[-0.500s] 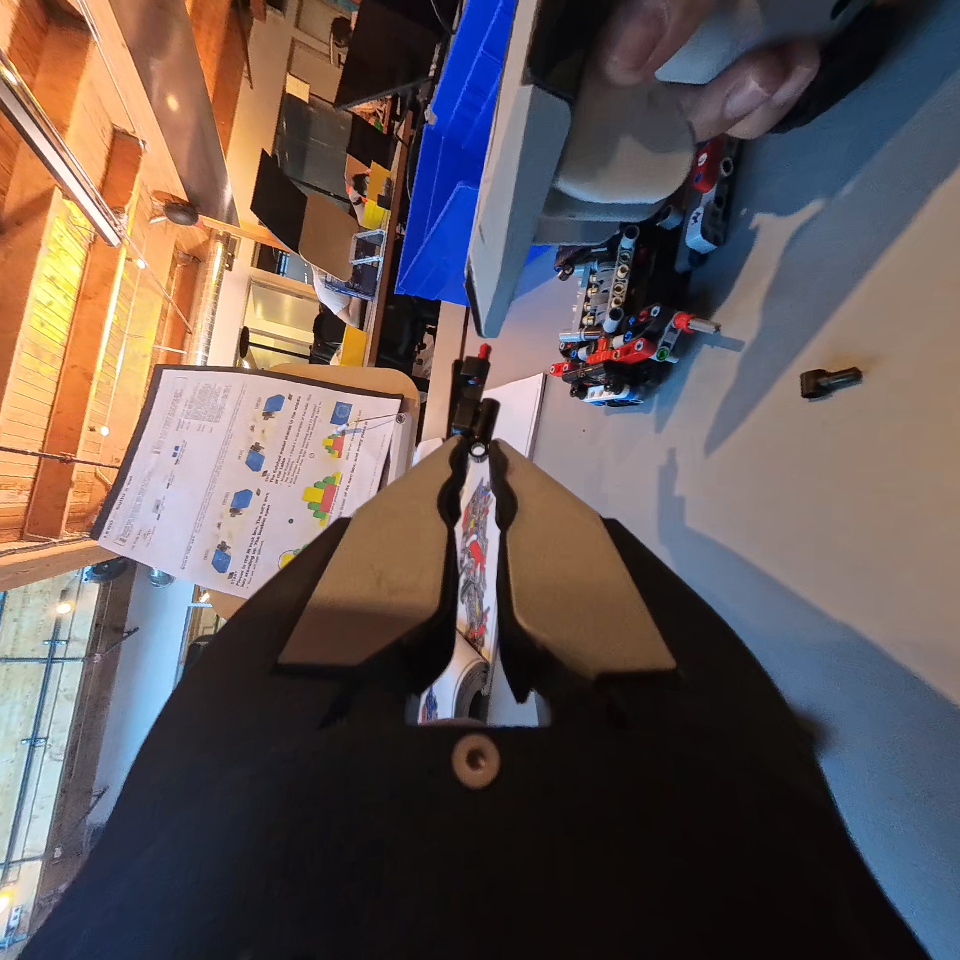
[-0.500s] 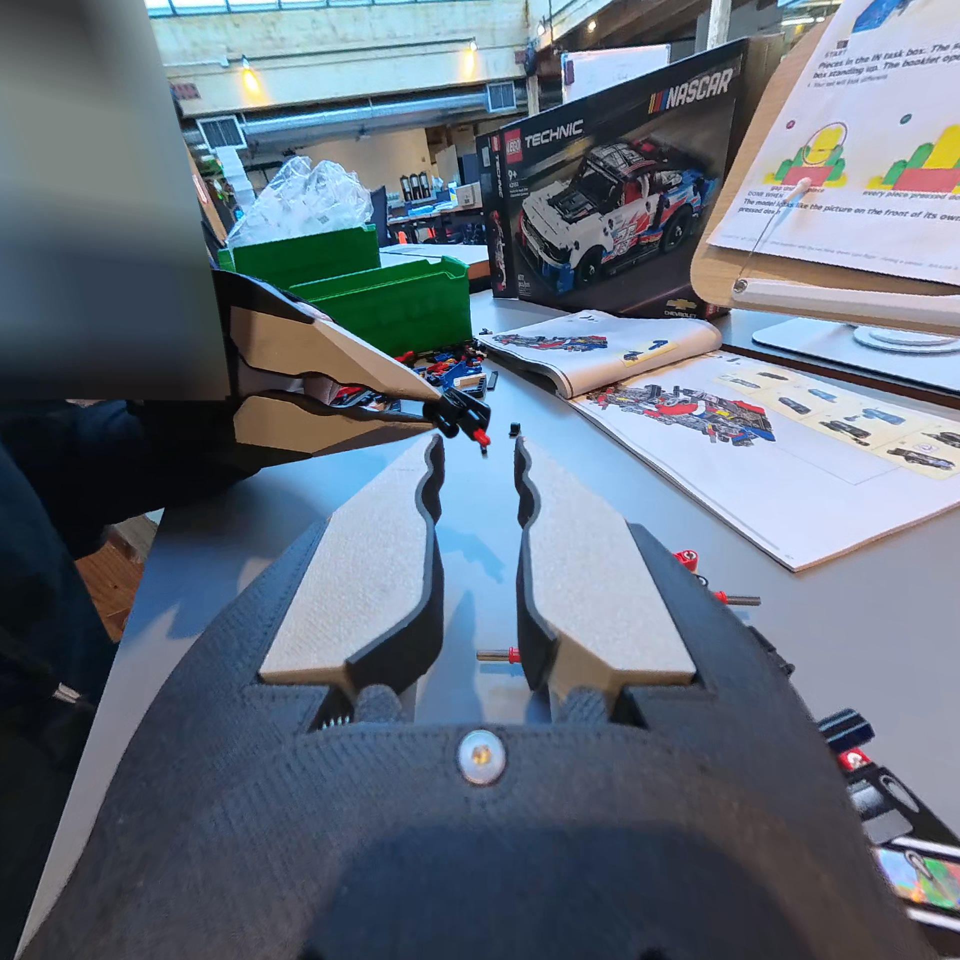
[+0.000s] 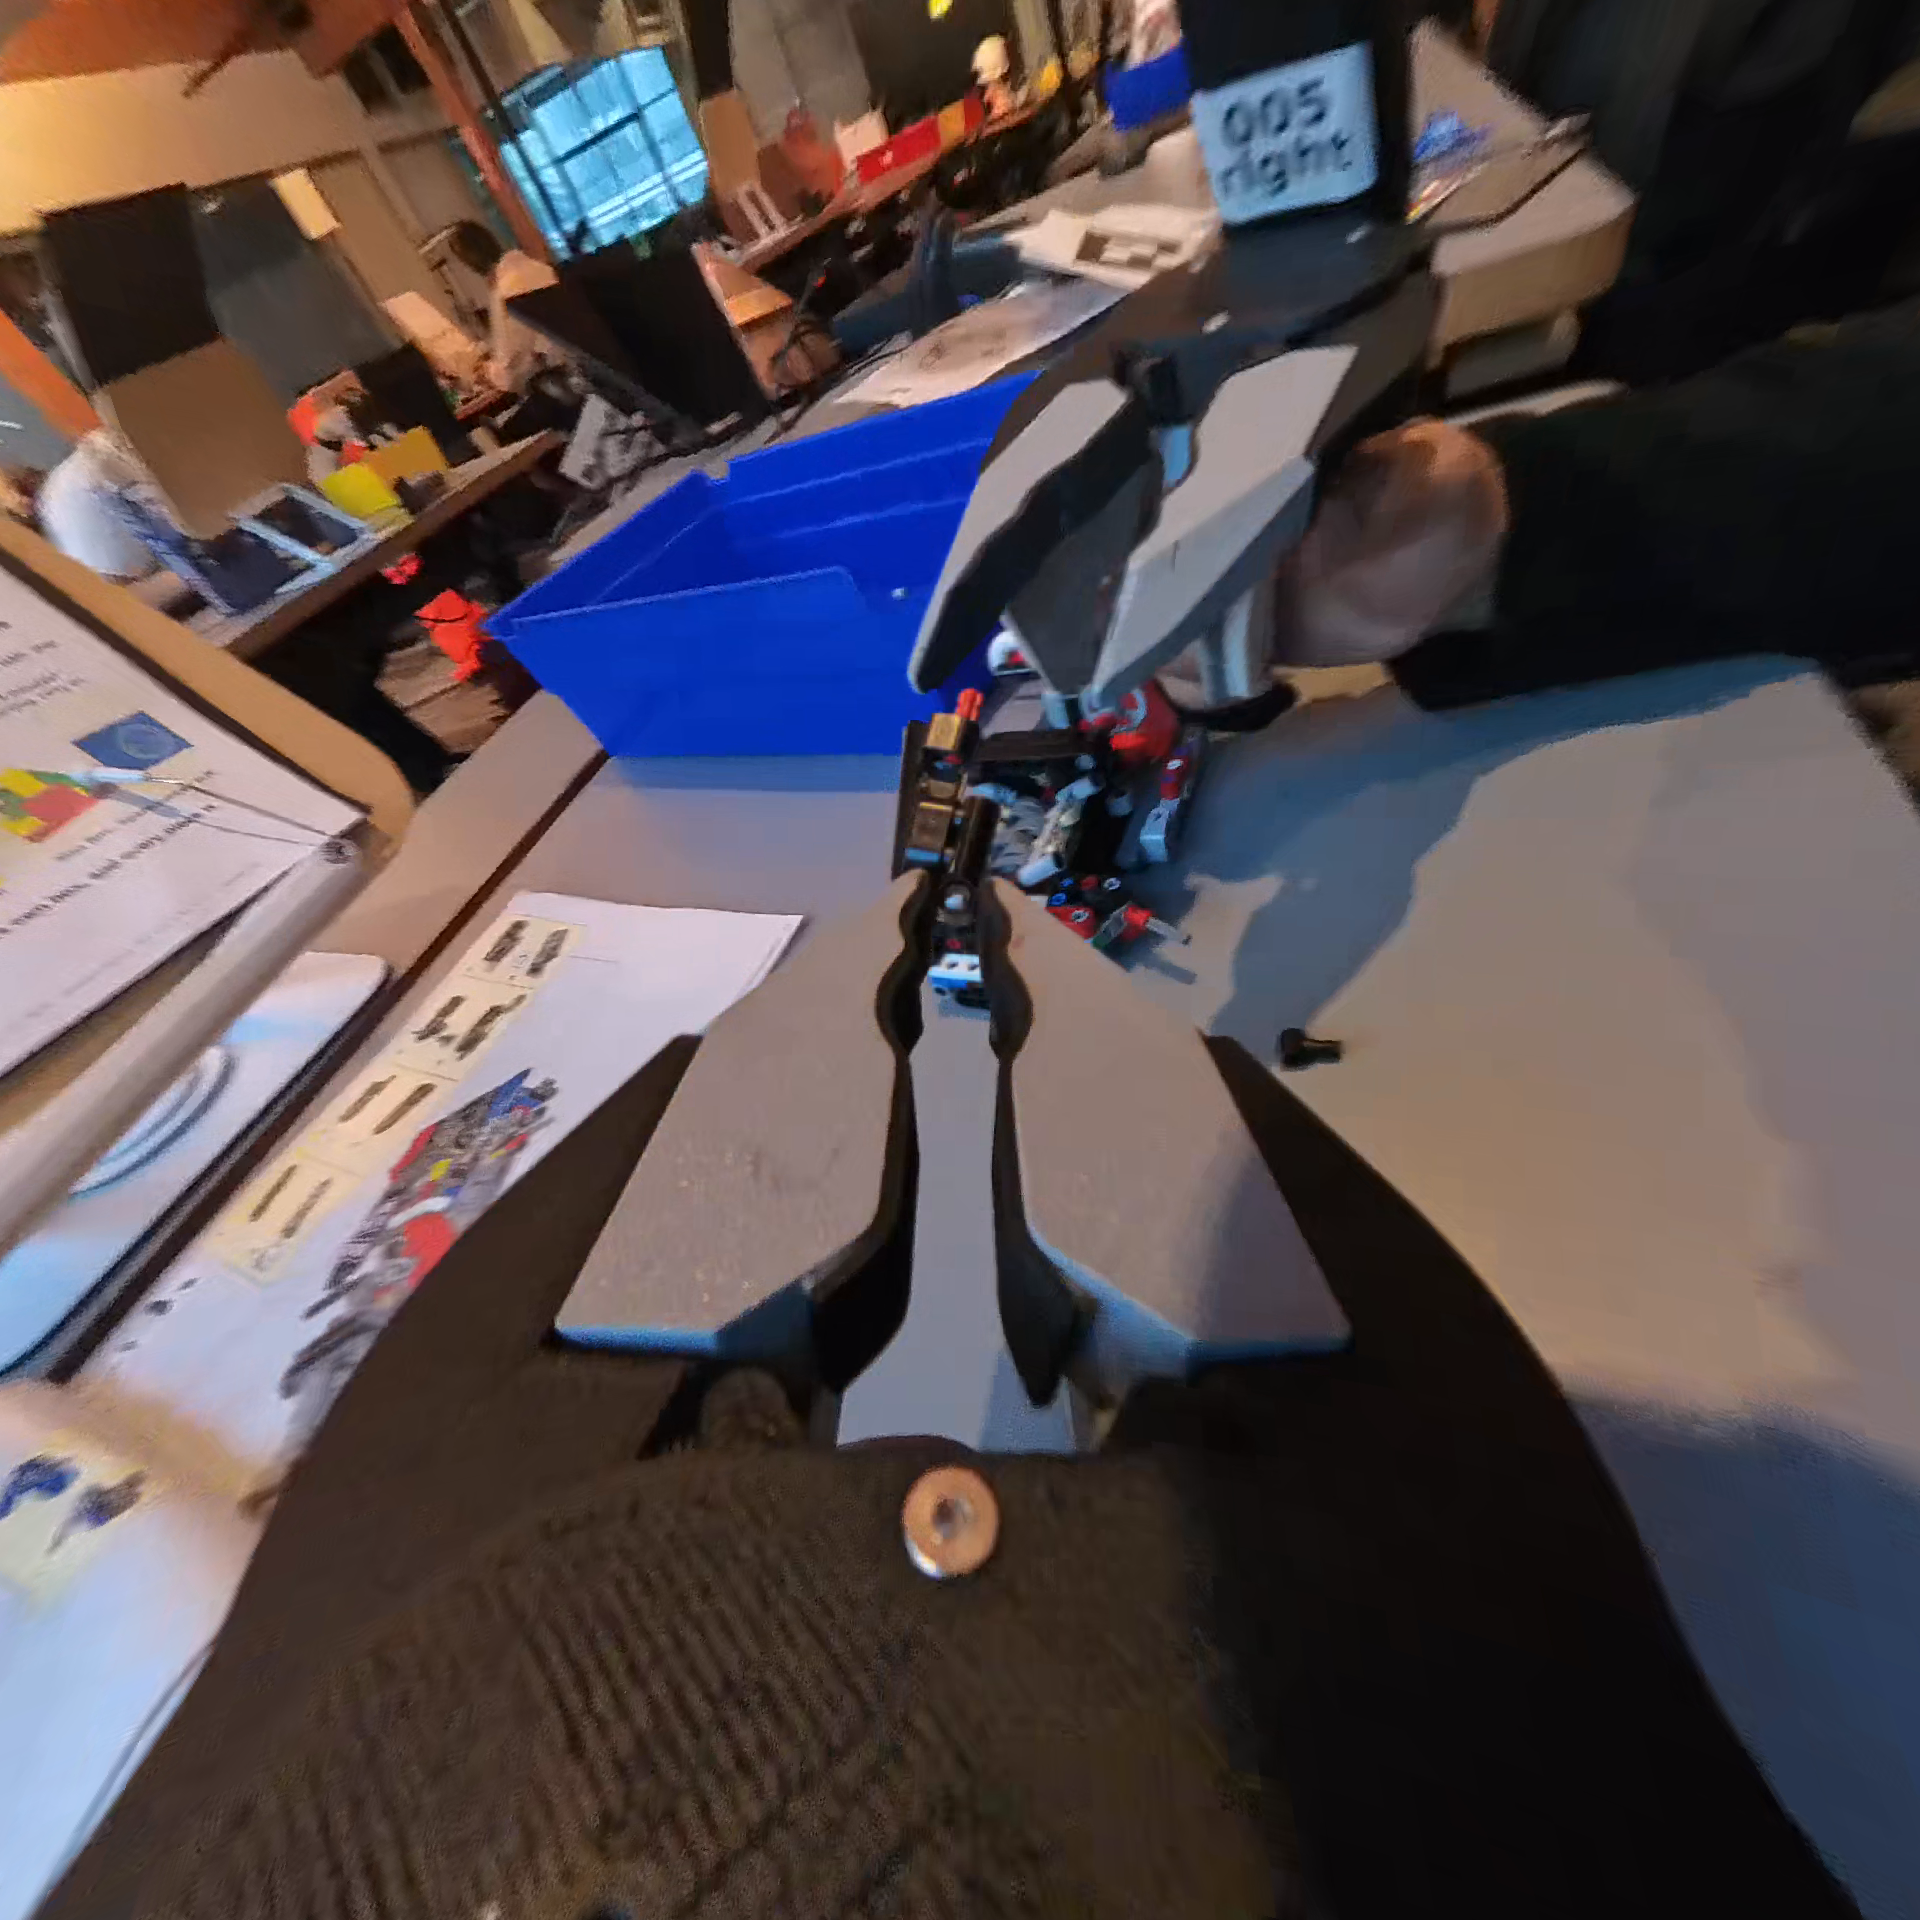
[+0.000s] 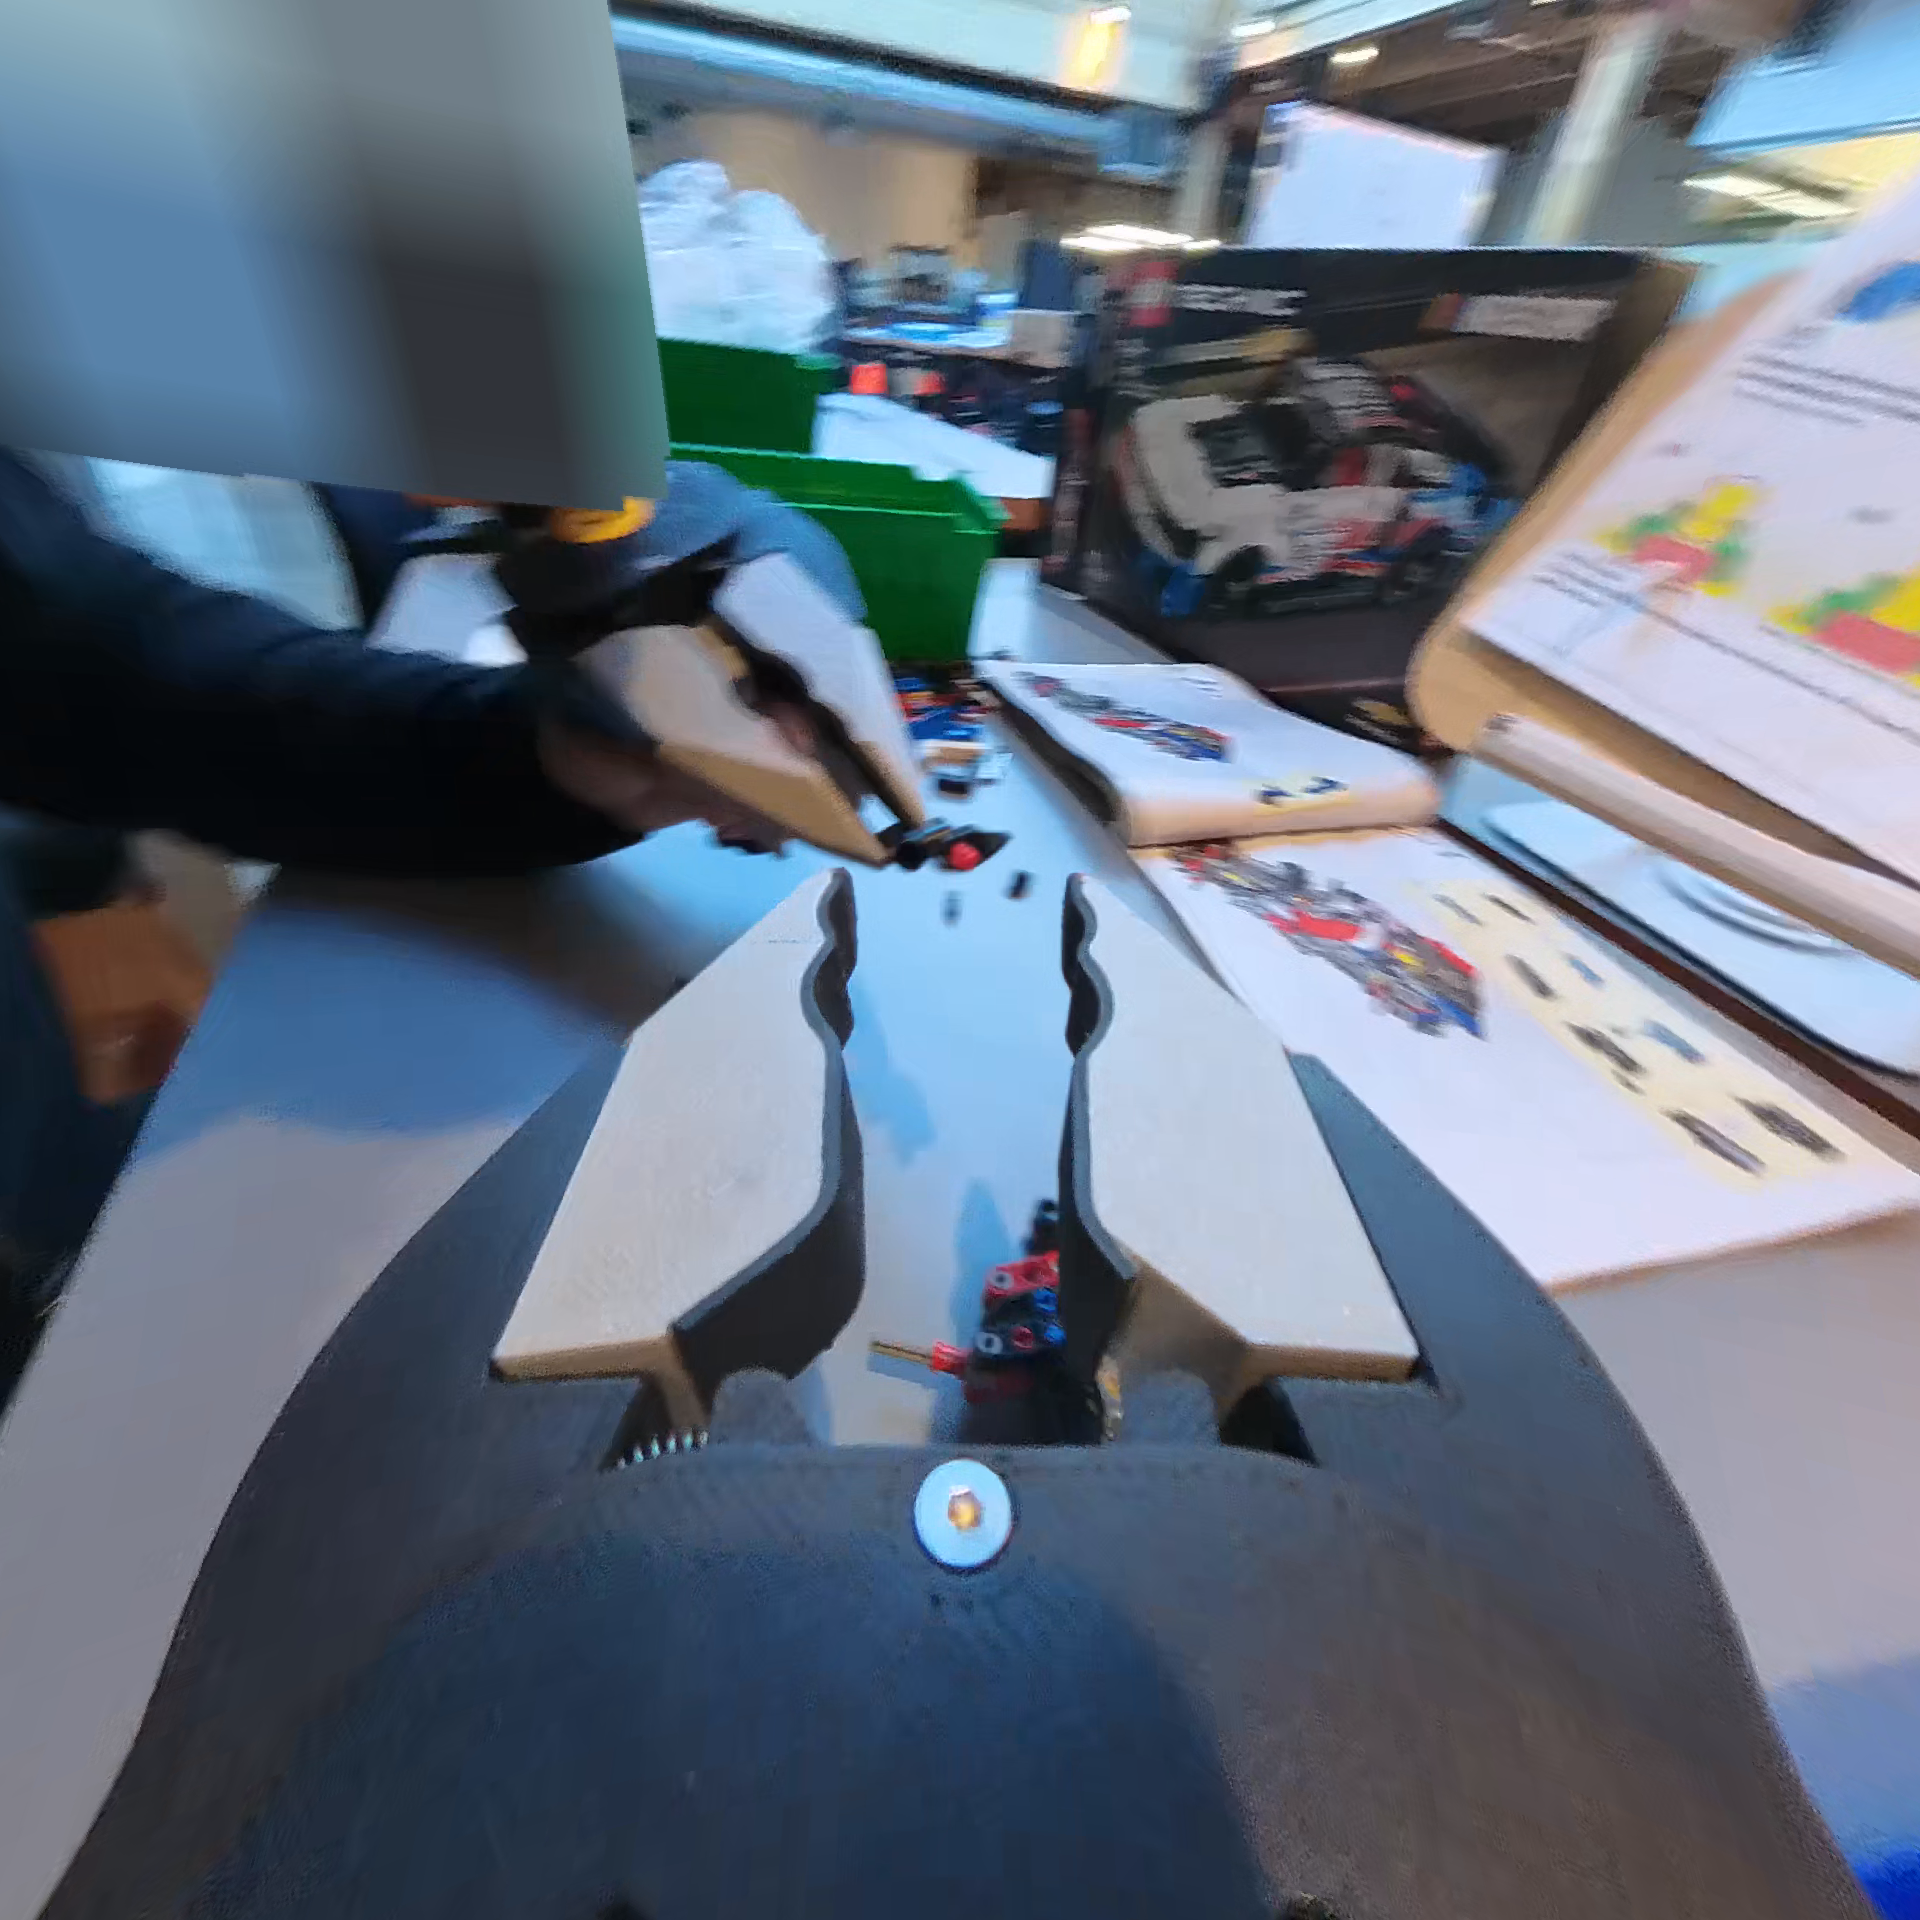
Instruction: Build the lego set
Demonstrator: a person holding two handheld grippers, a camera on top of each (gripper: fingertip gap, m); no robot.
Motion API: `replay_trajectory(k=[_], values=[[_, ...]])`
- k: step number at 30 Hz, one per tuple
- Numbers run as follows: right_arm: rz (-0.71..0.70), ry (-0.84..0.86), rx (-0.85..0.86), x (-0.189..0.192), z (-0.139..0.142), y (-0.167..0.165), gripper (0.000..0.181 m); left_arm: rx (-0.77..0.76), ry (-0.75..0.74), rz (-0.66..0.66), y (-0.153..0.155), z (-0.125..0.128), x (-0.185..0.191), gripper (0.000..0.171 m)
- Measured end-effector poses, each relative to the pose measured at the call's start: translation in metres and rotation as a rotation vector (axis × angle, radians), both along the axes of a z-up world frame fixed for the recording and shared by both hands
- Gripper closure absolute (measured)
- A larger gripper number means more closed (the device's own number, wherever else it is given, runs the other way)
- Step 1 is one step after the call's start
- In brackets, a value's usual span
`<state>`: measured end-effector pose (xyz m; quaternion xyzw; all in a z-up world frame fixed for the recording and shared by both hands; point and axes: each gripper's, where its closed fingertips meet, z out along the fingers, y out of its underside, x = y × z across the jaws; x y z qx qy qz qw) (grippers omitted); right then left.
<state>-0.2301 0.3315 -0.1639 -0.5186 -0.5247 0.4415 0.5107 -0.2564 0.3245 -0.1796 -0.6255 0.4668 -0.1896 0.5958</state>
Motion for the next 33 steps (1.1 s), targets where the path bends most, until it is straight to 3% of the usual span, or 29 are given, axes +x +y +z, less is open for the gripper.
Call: replay_trajectory(k=[3,6,17,22,33], values=[[0.074,-0.040,-0.041,-0.002,-0.002,-0.007,0.142,-0.072,-0.056,-0.087,-0.008,0.002,0.001,0.168],[0.049,-0.017,-0.006,-0.007,0.005,-0.011,0.143,-0.062,-0.057,-0.104,-0.013,0.004,0.002,0.168],[-0.039,0.037,0.074,-0.010,0.007,-0.010,0.179,-0.084,-0.049,-0.095,-0.012,-0.002,-0.005,0.168],[-0.097,0.050,0.108,-0.008,0.005,-0.004,0.180,-0.126,-0.055,-0.093,-0.010,-0.008,-0.008,0.168],[-0.089,0.010,0.104,-0.009,-0.006,-0.004,0.179,-0.173,-0.066,-0.106,-0.009,-0.015,-0.007,0.168]])
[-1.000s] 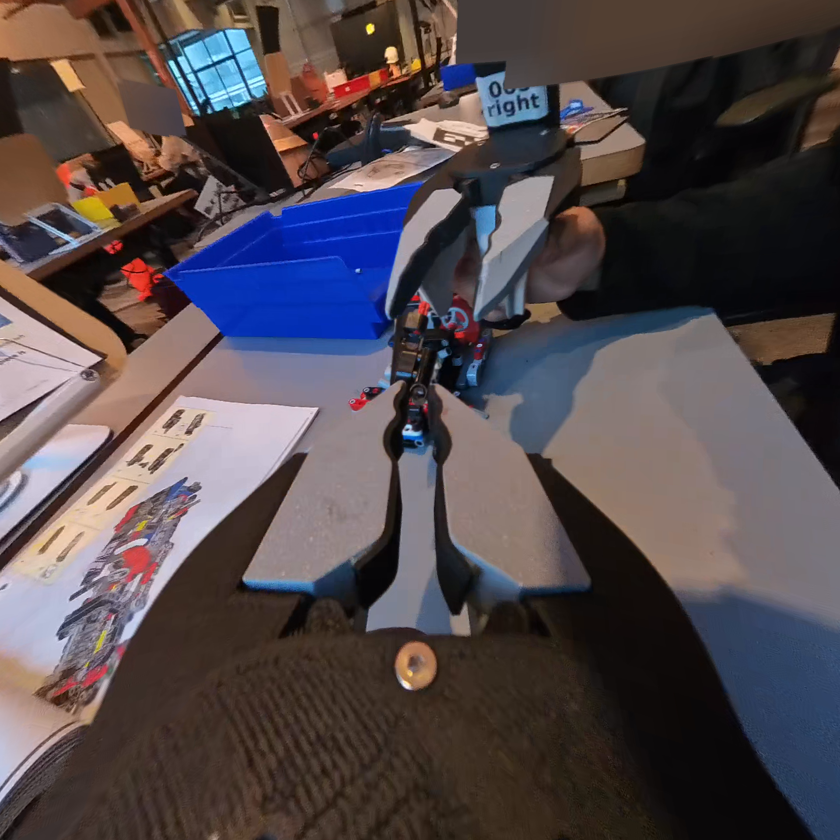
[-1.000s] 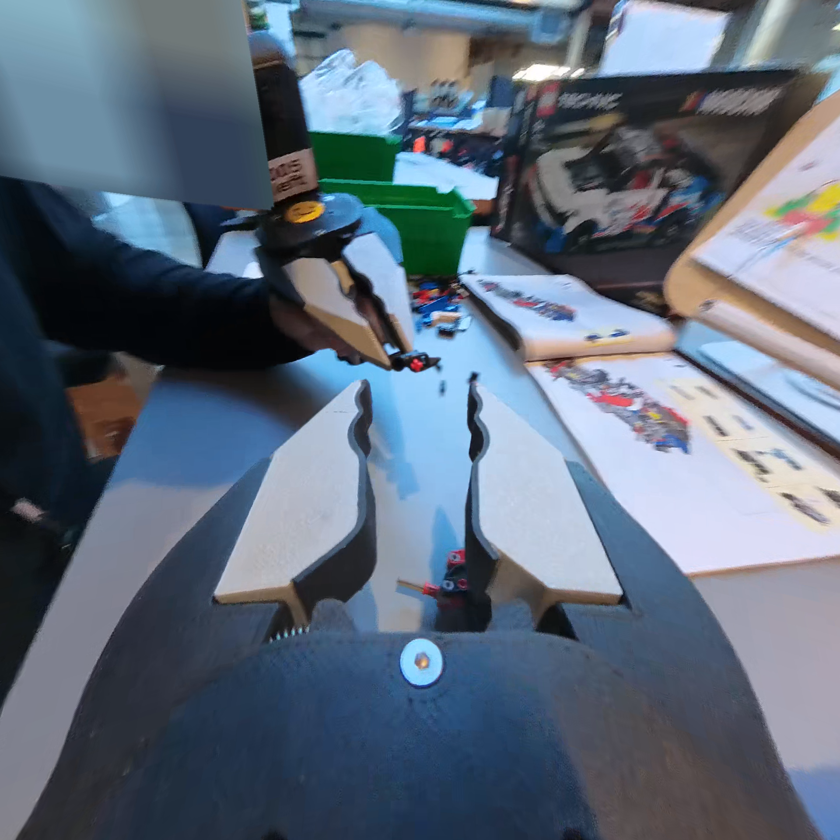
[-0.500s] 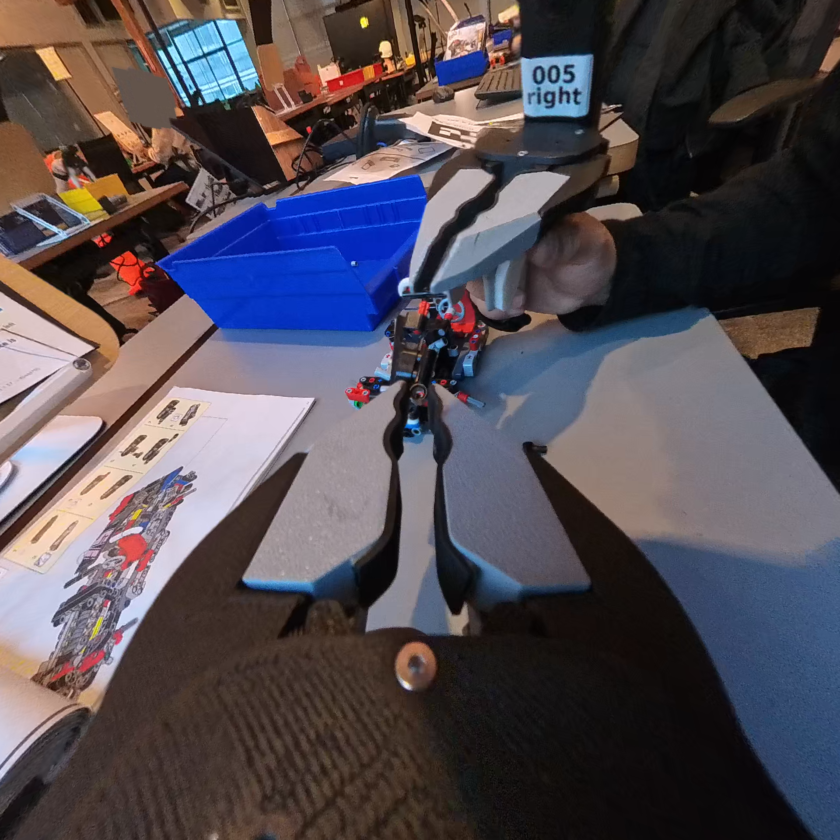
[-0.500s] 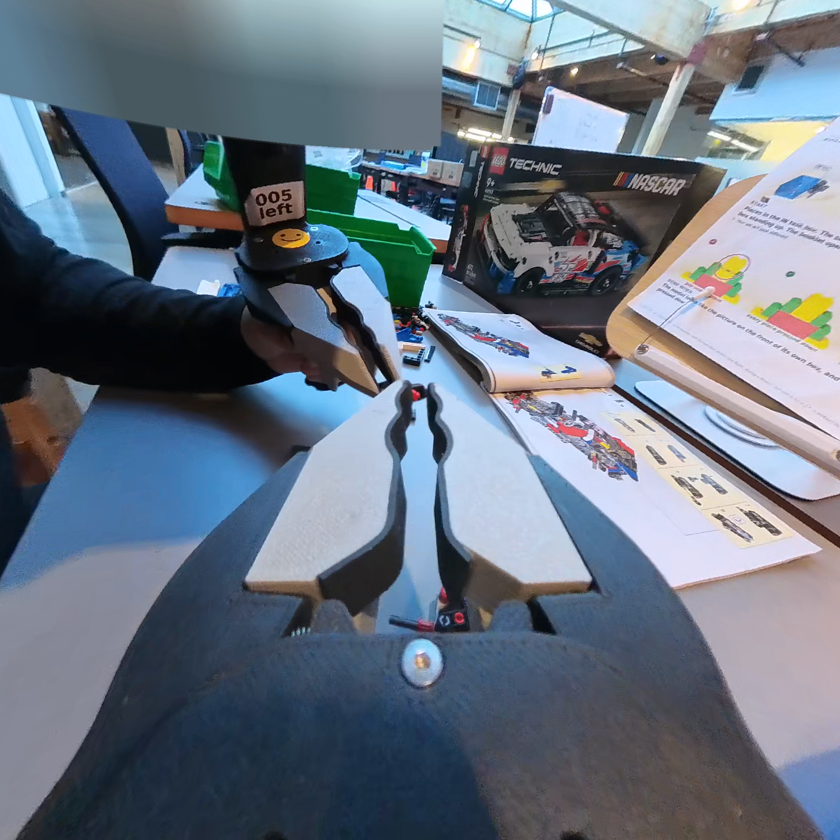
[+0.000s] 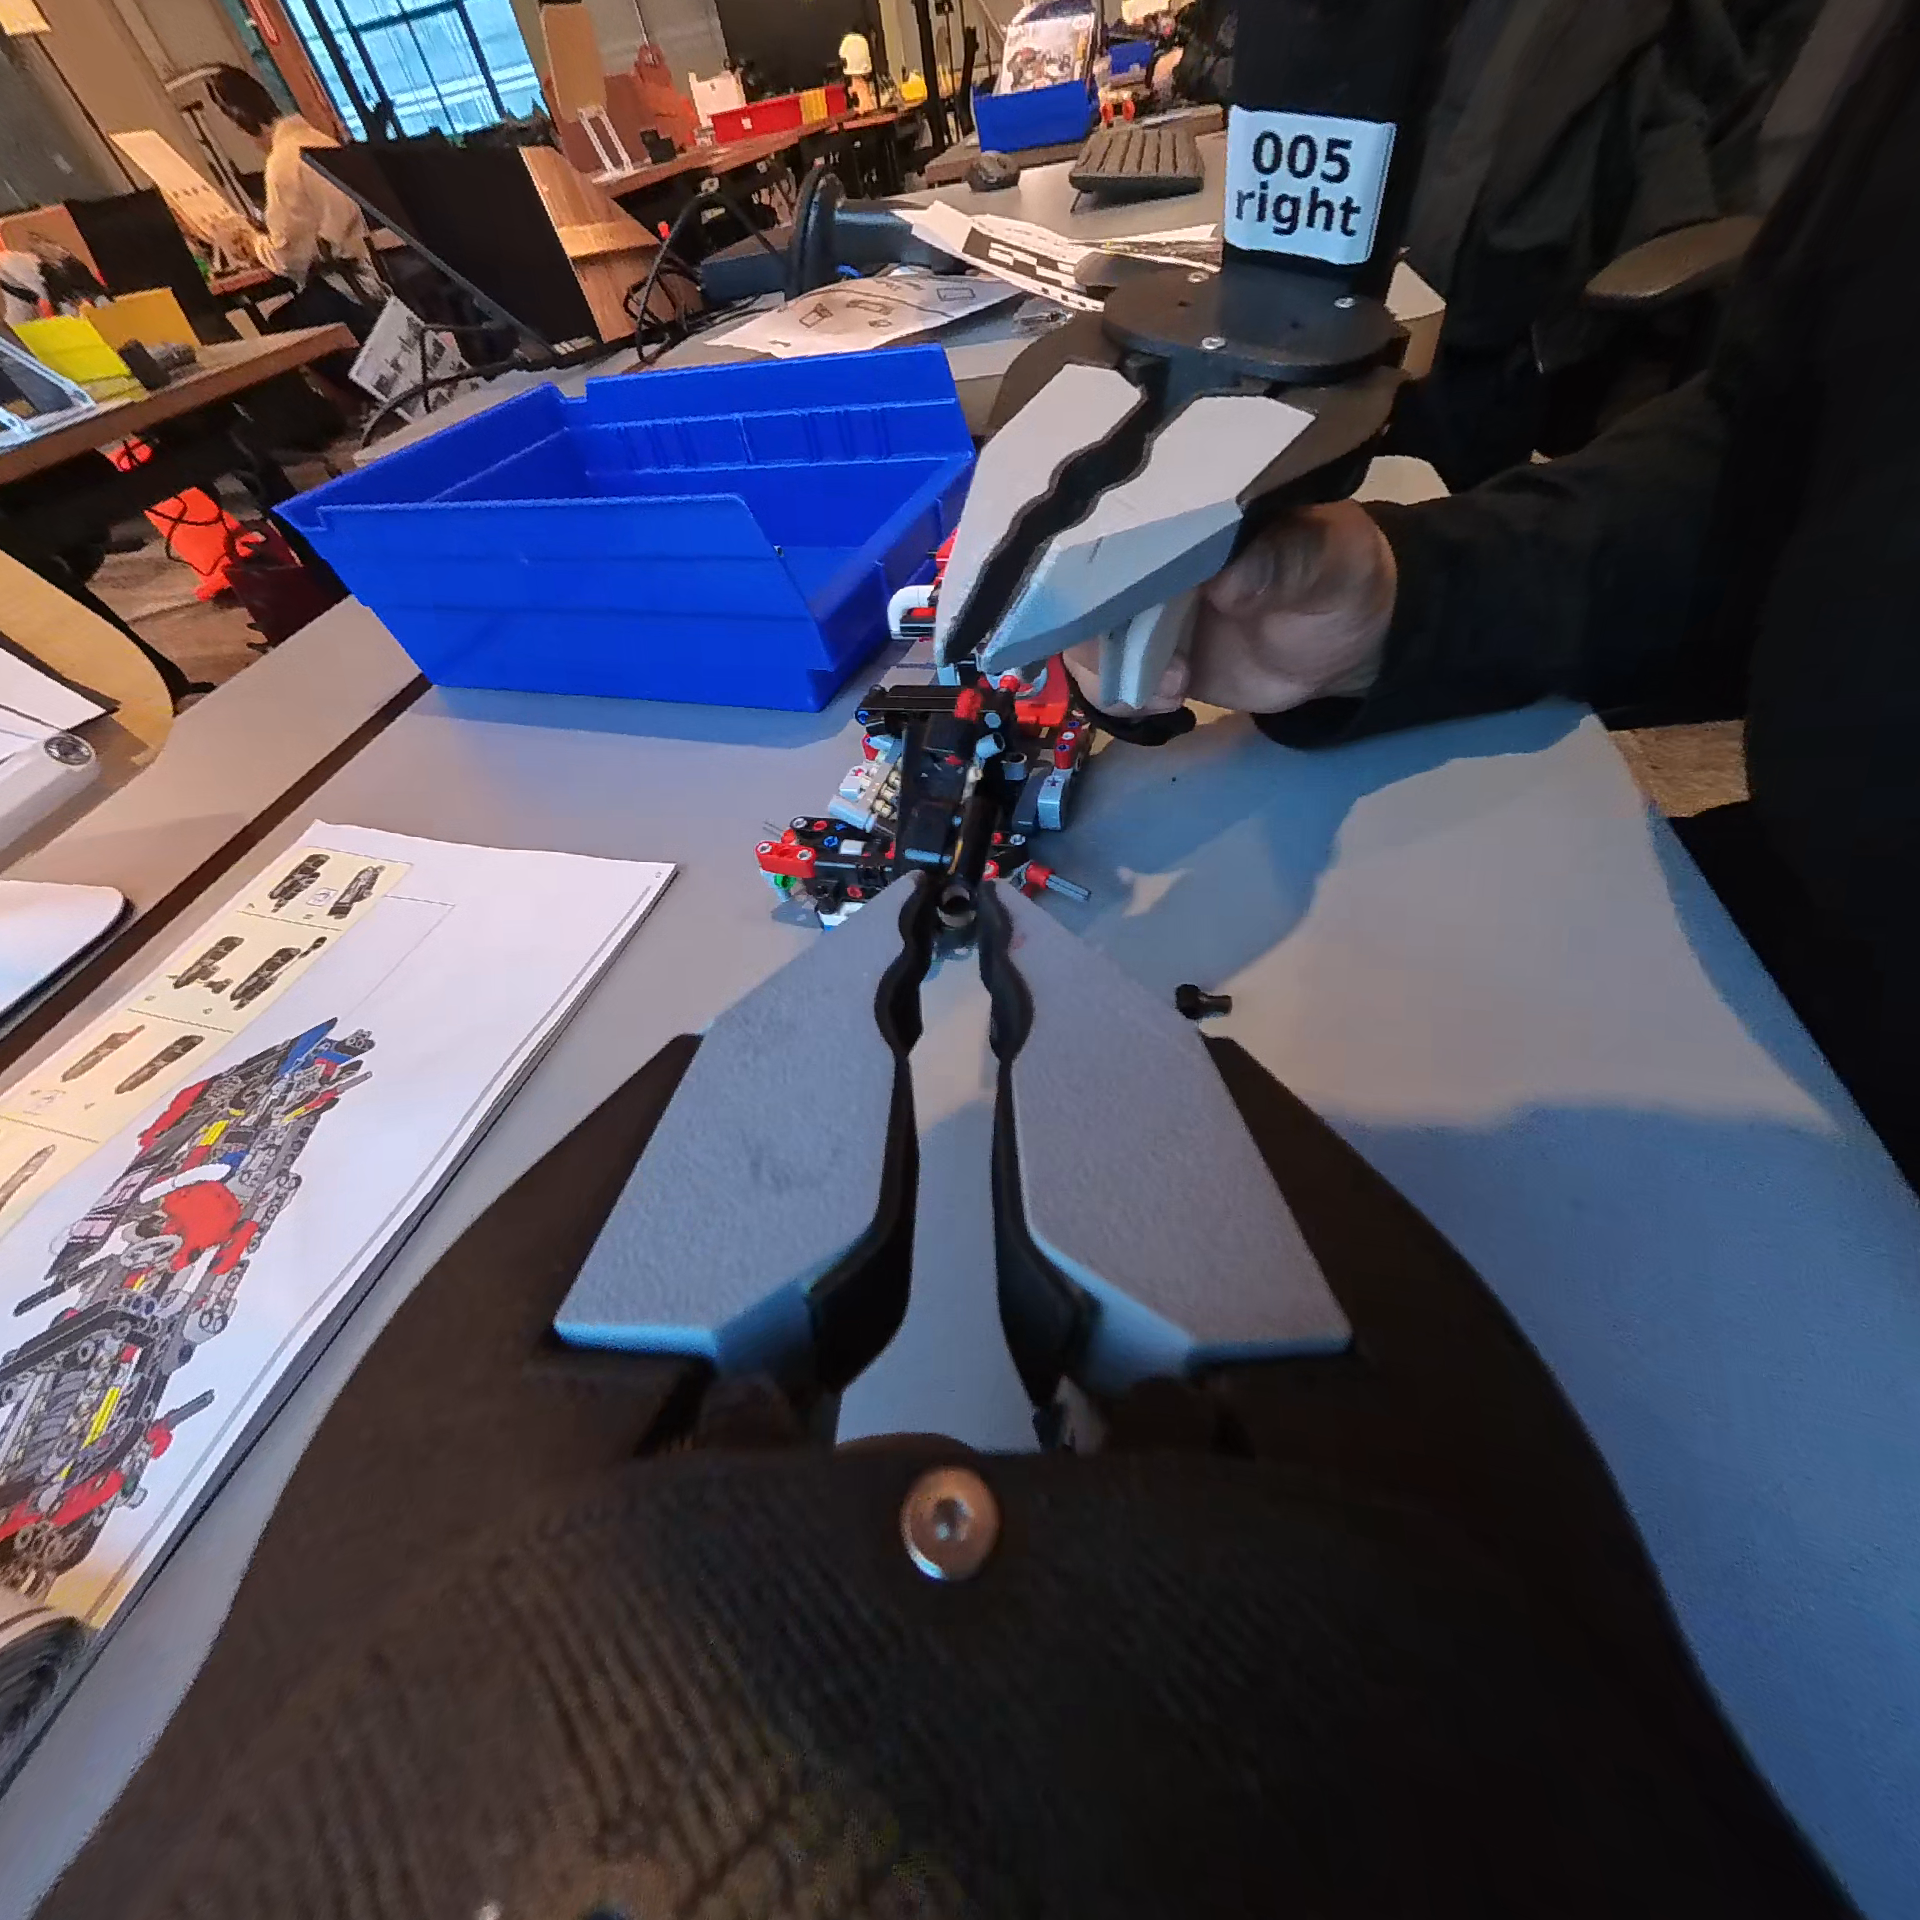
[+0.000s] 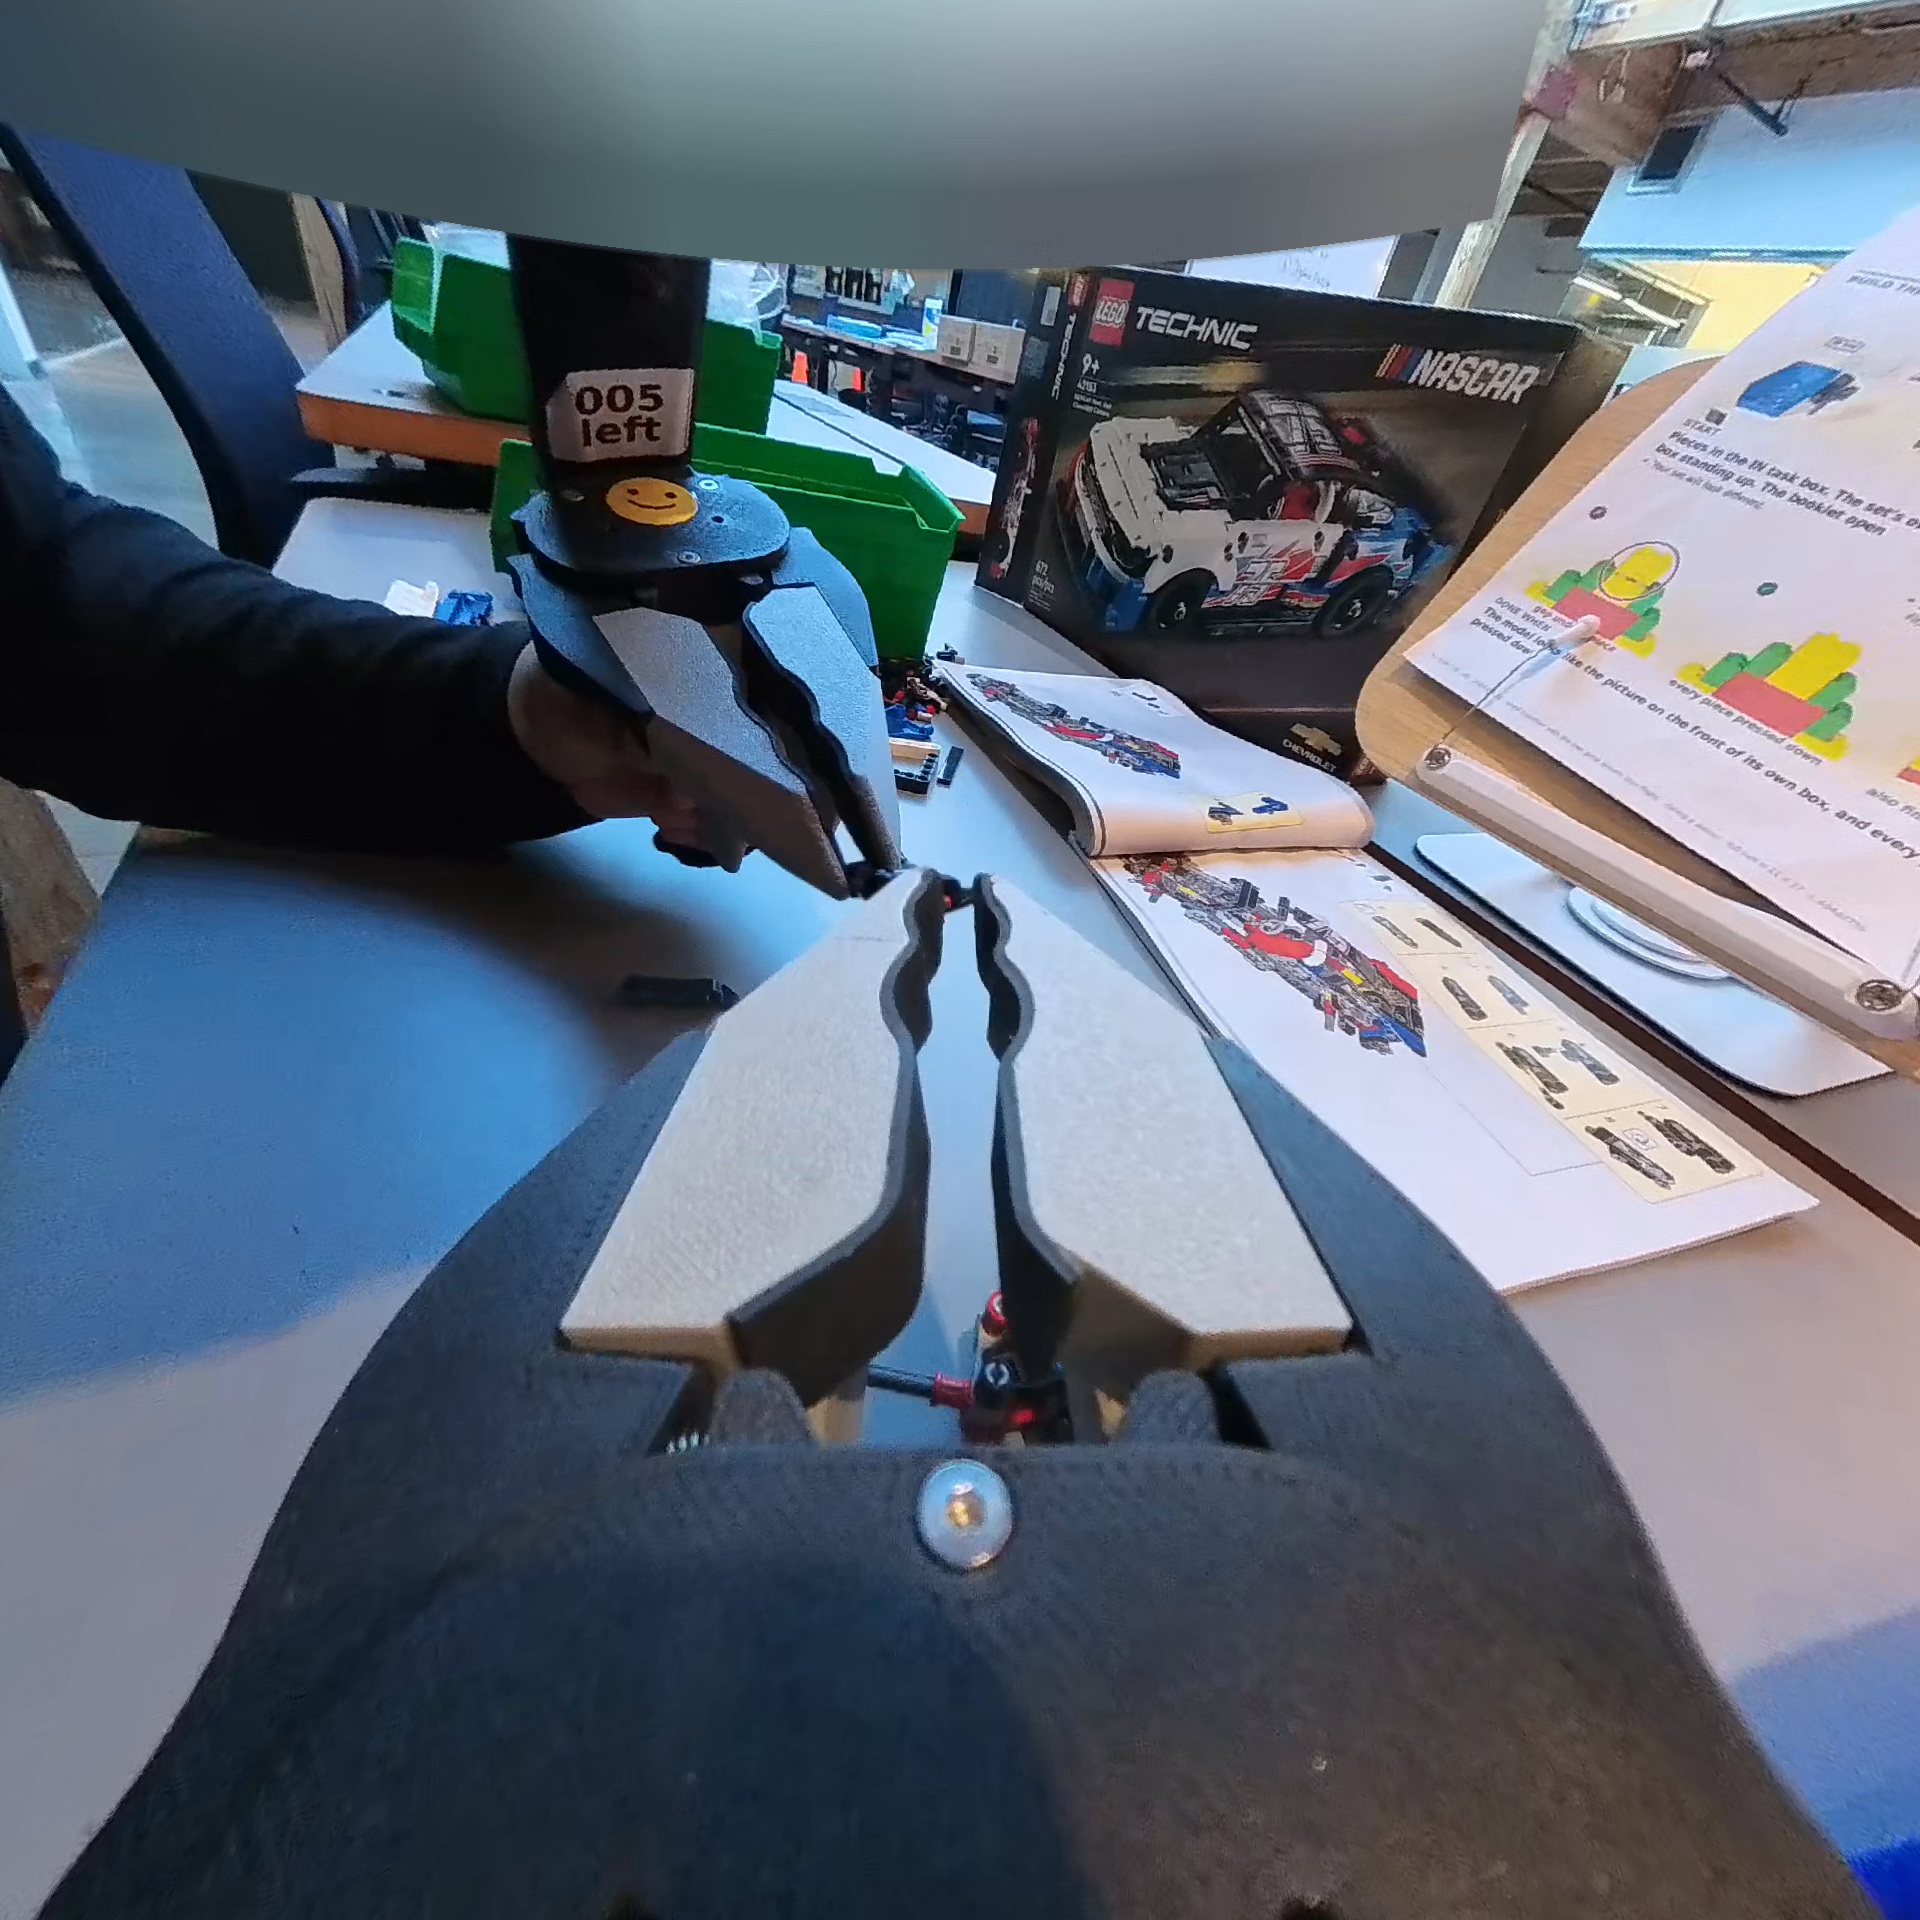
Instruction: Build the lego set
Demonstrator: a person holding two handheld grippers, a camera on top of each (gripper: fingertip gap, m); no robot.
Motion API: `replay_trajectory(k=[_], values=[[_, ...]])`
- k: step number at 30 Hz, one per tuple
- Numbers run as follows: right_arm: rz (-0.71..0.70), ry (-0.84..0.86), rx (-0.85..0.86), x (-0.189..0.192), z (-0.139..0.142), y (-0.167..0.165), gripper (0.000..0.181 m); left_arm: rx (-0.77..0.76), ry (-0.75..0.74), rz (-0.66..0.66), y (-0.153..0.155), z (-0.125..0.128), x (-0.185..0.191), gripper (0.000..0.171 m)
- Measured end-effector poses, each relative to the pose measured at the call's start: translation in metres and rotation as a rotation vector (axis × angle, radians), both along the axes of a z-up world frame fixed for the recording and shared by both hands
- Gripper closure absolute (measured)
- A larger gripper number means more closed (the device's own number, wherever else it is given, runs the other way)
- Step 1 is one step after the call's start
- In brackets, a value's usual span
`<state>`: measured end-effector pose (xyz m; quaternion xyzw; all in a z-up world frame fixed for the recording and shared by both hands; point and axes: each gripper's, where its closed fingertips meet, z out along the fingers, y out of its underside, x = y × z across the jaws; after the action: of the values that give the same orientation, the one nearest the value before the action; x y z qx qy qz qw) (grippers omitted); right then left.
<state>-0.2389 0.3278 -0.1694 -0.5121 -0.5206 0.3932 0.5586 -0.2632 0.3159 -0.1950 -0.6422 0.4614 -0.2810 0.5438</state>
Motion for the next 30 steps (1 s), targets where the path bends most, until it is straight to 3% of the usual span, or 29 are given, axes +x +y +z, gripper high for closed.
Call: replay_trajectory(k=[30], values=[[0.005,-0.004,-0.044,0.0059,-0.0039,0.0065,0.172,-0.041,0.003,0.027,0.0074,-0.0083,-0.0035,0.168]])
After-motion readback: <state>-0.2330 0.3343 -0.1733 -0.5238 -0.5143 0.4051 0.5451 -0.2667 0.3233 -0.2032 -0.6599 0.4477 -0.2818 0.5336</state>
